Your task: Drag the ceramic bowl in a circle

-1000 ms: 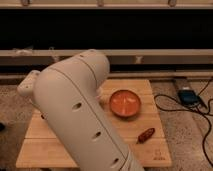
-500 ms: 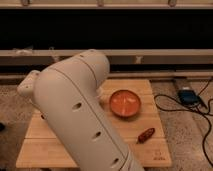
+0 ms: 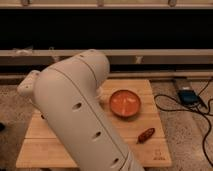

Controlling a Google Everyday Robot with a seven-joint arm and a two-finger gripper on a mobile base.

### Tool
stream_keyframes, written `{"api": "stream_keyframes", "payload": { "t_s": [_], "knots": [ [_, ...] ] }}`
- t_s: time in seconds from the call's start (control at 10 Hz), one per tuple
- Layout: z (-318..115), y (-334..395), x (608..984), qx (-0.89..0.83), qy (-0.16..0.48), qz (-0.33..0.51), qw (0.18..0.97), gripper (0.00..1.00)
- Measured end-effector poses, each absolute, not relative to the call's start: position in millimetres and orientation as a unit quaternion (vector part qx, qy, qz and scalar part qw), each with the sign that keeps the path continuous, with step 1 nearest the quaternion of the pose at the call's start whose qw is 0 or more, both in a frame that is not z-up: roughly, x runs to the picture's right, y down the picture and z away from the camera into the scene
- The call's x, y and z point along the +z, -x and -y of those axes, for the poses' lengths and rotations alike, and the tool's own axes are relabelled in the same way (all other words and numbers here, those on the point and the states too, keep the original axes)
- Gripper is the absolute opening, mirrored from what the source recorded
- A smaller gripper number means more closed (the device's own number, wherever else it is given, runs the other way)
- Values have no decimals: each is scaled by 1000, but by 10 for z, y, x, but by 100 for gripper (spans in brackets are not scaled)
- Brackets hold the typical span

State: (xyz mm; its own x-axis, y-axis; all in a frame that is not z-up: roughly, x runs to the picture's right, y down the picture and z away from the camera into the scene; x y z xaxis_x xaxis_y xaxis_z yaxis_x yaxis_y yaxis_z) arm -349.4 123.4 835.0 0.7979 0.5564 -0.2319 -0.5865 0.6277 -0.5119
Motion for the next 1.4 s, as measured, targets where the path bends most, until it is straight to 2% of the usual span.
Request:
{"api": "stream_keyframes", "payload": {
  "t_s": [1.4],
  "knots": [
    [-1177, 3522, 8345, 311, 298, -24, 902, 2]
  ]
}}
